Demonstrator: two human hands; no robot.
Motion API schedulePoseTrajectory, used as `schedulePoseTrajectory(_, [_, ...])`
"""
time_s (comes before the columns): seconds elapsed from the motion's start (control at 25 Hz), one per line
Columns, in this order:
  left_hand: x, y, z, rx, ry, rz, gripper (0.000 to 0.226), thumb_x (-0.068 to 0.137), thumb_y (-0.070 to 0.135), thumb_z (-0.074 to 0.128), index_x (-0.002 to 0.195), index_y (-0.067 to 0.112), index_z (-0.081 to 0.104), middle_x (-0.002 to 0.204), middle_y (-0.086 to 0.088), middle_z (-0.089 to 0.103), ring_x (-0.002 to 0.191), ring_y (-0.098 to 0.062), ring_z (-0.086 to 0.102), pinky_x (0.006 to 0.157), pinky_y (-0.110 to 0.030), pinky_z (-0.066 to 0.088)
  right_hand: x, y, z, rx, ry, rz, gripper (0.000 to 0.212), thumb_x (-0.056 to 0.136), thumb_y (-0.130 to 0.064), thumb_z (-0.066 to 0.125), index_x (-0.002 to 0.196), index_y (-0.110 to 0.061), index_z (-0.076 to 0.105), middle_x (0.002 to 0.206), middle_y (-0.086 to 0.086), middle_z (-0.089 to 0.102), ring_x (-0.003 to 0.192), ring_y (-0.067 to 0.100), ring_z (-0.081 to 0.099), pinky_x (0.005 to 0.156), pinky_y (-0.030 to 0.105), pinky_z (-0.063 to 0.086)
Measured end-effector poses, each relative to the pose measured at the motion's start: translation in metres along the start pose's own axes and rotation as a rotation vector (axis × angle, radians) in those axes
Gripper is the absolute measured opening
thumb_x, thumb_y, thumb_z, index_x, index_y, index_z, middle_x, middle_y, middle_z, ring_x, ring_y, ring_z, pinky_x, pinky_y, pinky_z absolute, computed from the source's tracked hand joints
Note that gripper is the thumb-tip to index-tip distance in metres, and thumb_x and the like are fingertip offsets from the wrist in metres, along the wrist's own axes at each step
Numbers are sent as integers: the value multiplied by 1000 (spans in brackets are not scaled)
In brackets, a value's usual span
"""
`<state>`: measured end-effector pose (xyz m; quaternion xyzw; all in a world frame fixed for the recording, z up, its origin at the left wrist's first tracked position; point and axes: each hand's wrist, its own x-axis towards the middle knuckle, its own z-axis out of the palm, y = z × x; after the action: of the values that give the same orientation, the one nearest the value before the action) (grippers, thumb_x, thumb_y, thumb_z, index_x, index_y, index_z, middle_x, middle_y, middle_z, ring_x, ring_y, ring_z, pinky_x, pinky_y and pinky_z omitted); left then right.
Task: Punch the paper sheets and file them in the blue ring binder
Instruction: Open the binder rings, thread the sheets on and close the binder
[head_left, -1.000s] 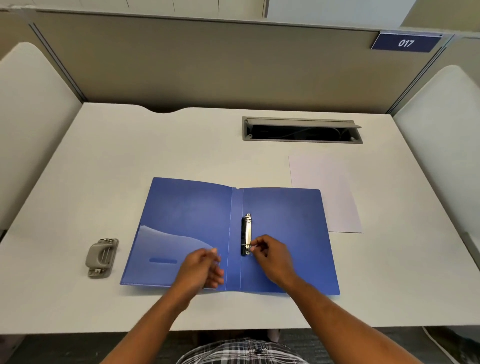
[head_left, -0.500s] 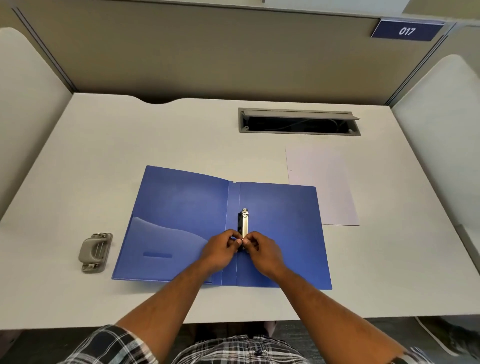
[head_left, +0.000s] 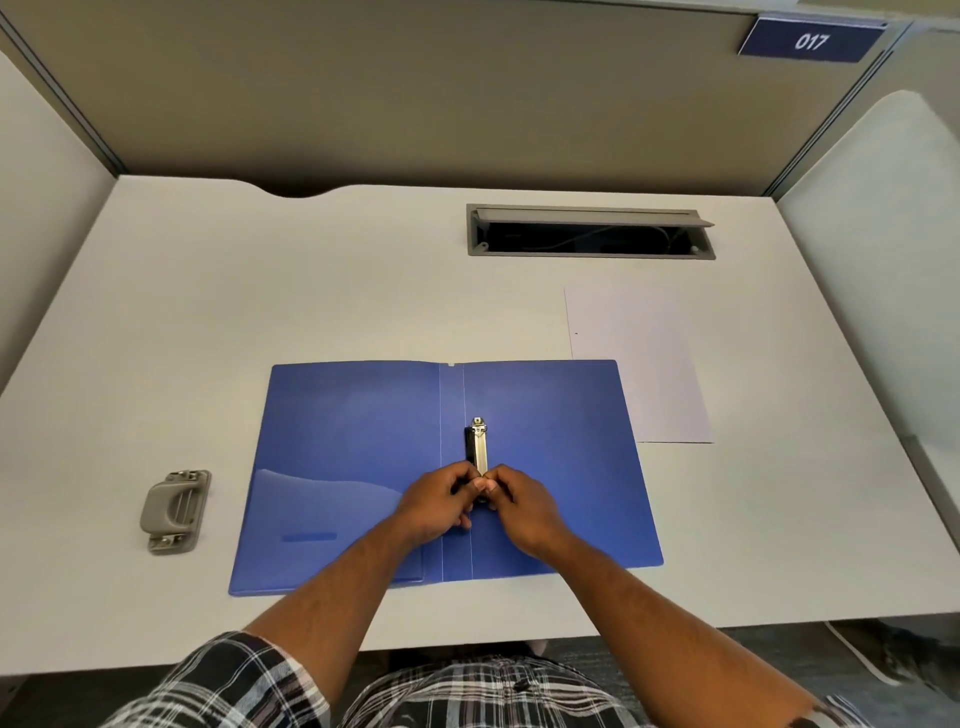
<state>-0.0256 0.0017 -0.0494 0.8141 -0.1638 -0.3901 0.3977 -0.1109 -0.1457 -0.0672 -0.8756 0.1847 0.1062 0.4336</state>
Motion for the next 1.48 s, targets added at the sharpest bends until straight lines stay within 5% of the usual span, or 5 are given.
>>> schedulePoseTrajectory(0.6, [3,-11,-7,-270,-75,-34,15,98,29,56,94,16,62,74,-10,68,71,-32,74,65,-31,60,-5,3,-5,282,-18,46,20,106,-21,50,97,-12,65,83,-2,66,74,5,56,75,23,50])
schedulePoseTrajectory(0.76, [-4,-9,-6,-305,-13,-18,9,95,22,62,104,18,60,75,-16,68,69,-33,73,66,-33,61,-7,5,-7,313,16,27,13,104,-20,55,101,-17,67,86,1,70,76,7,62,78,23,54])
schedulePoseTrajectory(0.96, [-19,-14,-3,-312,85,7,36,94,10,62,125,22,48,82,-21,67,72,-29,73,68,-33,62,-10,6,-8,319,79,45,20,95,-7,65,112,-19,62,90,3,70,80,10,66,79,20,55])
schedulePoseTrajectory(1.24, [-22,-11,-14,-304,144,-68,28,97,11,58,121,19,47,77,-16,63,68,-29,71,58,-27,58,-12,1,-6,370,129,105,20,92,-5,69,108,-16,65,93,5,75,87,16,71,79,22,56])
schedulePoseTrajectory(1.48, [1,18,-18,-172,263,1,17,95,12,60,110,19,56,65,-10,60,53,-17,62,58,-37,54,-5,-3,-32,408,92,137,17,93,-1,60,101,-14,68,79,4,76,74,13,71,66,20,54])
